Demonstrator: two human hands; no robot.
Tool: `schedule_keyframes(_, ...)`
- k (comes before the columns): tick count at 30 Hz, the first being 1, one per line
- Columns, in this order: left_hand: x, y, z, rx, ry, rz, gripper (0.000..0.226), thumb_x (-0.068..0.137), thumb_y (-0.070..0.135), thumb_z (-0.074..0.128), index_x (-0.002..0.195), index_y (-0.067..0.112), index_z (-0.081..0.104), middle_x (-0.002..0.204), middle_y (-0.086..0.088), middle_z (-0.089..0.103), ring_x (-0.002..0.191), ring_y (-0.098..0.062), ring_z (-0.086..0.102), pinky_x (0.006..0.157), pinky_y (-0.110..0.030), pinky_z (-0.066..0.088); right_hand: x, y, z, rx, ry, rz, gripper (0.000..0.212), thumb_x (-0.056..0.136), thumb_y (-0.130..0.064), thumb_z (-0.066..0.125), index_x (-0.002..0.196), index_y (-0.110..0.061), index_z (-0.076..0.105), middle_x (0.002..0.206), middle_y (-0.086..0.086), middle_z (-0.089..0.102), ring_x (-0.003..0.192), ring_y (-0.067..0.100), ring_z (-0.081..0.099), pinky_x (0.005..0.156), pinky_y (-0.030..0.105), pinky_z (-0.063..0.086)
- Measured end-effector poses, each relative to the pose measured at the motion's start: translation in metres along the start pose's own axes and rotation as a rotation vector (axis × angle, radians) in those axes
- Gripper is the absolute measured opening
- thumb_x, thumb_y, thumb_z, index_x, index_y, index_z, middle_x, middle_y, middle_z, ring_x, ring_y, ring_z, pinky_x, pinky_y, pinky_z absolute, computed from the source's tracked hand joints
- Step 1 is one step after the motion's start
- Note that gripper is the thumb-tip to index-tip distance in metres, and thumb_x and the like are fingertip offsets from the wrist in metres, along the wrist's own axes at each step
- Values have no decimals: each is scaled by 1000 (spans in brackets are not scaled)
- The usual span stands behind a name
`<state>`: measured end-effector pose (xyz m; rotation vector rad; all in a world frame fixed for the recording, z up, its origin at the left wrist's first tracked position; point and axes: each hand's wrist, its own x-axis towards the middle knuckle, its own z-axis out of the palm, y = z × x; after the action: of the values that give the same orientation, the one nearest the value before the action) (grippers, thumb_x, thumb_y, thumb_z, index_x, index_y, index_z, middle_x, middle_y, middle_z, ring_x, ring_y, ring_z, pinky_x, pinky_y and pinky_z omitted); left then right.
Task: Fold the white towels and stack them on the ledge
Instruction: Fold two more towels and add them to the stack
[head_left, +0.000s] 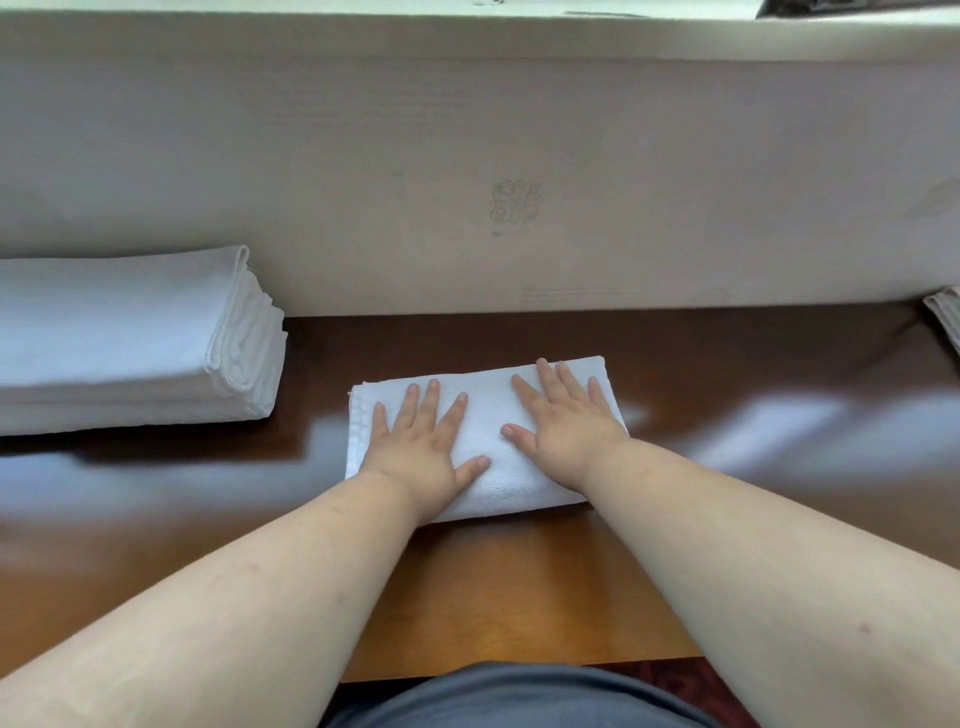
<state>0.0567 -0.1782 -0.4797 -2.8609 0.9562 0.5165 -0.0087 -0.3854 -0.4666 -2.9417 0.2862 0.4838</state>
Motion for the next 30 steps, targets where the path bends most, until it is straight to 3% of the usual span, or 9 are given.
schedule_keyframes(5,8,-30,2,-150,-49,-202,76,86,74,7,150,39,-18,159,3,-26,146,-23,-22,116,-57,-4,1,25,10,88,-11,149,94,77,-84,5,156,-36,-6,165,-4,-16,150,15,-20,120,54,-4)
schedule_keyframes(9,-3,-47,10,-540,-63,-475,75,91,68,27,149,45,-15,162,-2,-13,148,-31,0,115,-55,22,-10,25,10,291,80,193,83,87,-77,25,157,-36,9,165,-4,-16,150,14,-18,121,45,4)
schedule_keyframes(13,-24,-47,14,-830,117,-691,80,91,56,48,154,33,5,156,-9,27,140,-34,30,112,-48,32,-29,33,4,669,168,284,76,92,-54,56,156,-32,21,166,-3,1,151,17,9,120,35,18)
schedule_keyframes(17,-31,-50,9,-1147,27,-887,77,87,56,57,147,15,30,138,-10,50,120,-36,52,105,-43,41,-42,45,0,960,64,512,86,91,-41,64,158,-26,12,151,2,44,130,24,50,99,27,35)
schedule_keyframes(20,-30,-50,-4,-1152,-108,-909,68,82,66,57,121,10,52,105,-11,64,91,-36,63,78,-39,53,-40,51,-2,973,1,605,84,91,-44,63,157,-28,14,140,5,54,115,26,57,93,29,40)
schedule_keyframes(22,-29,-49,-6,-1244,-174,-908,64,80,67,61,109,10,54,93,-8,64,78,-32,62,62,-32,47,-35,53,1,1081,-13,660,79,89,-46,65,153,-26,25,134,4,57,114,28,59,99,36,47)
schedule_keyframes(25,-26,-49,-6,-1481,-250,-893,50,81,55,71,105,12,61,91,-6,72,77,-29,69,70,-34,55,-30,53,0,1318,-73,726,58,88,-43,68,135,-19,45,115,3,67,98,27,68,91,42,55)
schedule_keyframes(28,-28,-49,-12,-1601,-298,-894,32,86,41,71,100,12,64,75,-8,75,59,-26,72,46,-33,55,-31,52,-7,1440,-110,710,37,92,-33,65,124,-15,56,104,7,73,89,30,72,85,43,58)
schedule_keyframes(30,-31,-49,-16,-1606,-312,-893,31,87,39,69,101,12,64,74,-9,75,58,-27,72,43,-34,54,-34,49,-14,1428,-86,687,38,91,-29,64,126,-18,53,105,6,72,90,29,72,86,44,57)
